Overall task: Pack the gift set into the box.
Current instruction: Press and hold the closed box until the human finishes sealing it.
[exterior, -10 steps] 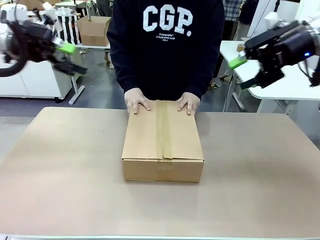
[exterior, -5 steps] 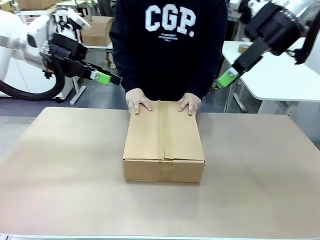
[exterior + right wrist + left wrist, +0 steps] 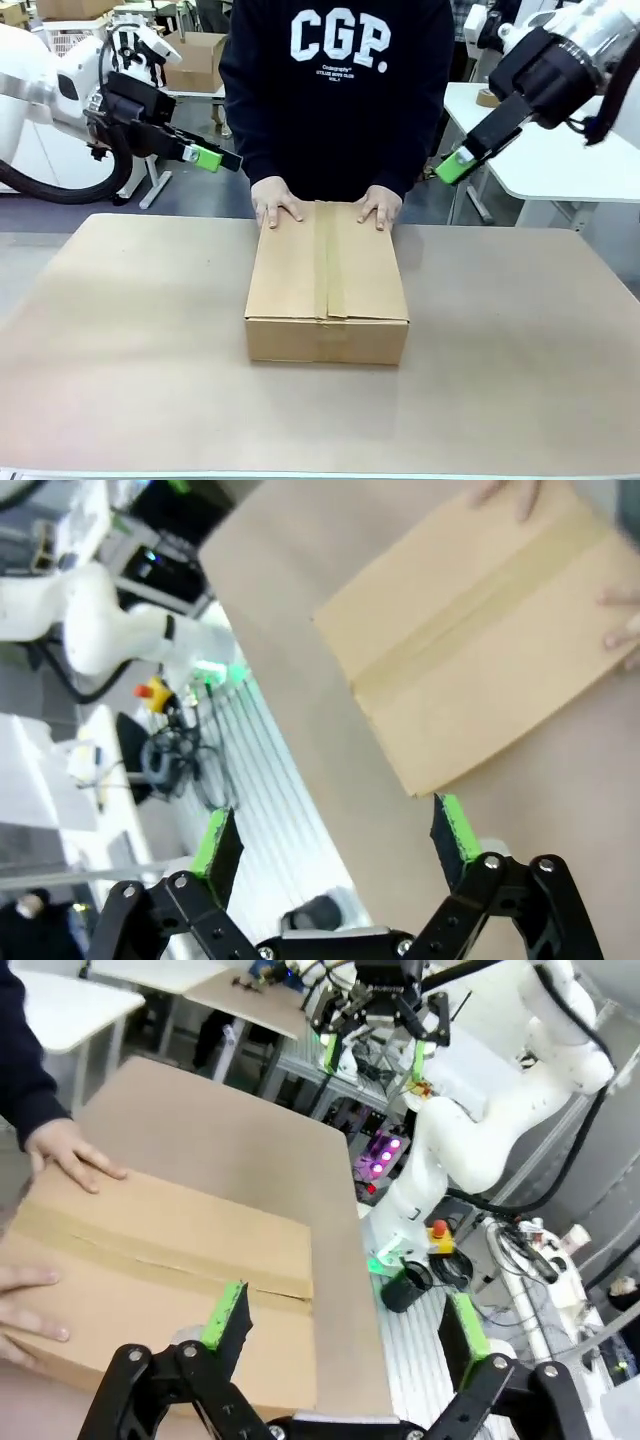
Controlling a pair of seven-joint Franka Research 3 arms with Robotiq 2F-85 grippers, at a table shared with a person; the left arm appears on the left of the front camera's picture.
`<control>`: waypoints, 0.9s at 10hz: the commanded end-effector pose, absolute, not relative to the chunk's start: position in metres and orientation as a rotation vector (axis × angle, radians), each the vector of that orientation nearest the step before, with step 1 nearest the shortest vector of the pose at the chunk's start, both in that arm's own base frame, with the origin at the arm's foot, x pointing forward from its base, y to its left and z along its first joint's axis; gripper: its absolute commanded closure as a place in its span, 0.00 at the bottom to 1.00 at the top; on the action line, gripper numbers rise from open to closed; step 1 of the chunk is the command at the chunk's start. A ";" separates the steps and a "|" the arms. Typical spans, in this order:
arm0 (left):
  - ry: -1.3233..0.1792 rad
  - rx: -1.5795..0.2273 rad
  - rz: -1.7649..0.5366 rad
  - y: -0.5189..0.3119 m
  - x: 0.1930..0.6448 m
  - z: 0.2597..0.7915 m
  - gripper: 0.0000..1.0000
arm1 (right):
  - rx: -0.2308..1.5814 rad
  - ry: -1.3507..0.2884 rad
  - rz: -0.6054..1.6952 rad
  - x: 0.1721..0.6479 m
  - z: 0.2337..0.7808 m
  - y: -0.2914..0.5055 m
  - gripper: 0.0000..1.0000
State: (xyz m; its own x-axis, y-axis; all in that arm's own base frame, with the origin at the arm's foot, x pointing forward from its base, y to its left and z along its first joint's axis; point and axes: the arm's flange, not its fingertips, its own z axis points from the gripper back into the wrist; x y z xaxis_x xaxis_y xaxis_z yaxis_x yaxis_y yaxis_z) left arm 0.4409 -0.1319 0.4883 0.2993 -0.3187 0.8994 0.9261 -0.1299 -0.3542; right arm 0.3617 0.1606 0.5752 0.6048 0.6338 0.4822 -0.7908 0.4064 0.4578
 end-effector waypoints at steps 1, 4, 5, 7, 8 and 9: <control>-0.922 -1.034 -1.322 -0.132 0.457 0.463 0.00 | 0.664 -0.570 1.313 0.394 0.548 0.169 0.00; -1.151 -0.998 -1.293 -0.122 0.478 0.425 0.00 | 0.832 -1.113 1.203 0.436 0.492 0.179 0.00; -1.201 -1.034 -1.272 -0.125 0.481 0.422 0.00 | 0.894 -1.111 1.195 0.443 0.476 0.181 0.00; -1.070 -1.218 -1.148 -0.135 0.490 0.414 0.00 | 0.896 -0.741 1.007 0.451 0.437 0.174 0.00; -1.165 -1.030 -1.247 -0.121 0.487 0.417 0.00 | 0.735 -0.985 1.089 0.445 0.484 0.174 0.00; -1.165 -1.030 -1.247 -0.121 0.487 0.417 0.00 | 0.735 -0.985 1.089 0.445 0.484 0.174 0.00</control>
State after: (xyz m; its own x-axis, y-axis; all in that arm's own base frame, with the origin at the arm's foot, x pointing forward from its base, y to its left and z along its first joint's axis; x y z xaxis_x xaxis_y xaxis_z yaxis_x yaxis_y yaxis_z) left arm 0.4879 -0.1258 0.4108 0.0114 -0.1137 0.9934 0.9987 0.0509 -0.0056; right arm 0.4495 0.1736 0.4607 0.1859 0.3548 0.9163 -0.9543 0.2872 0.0824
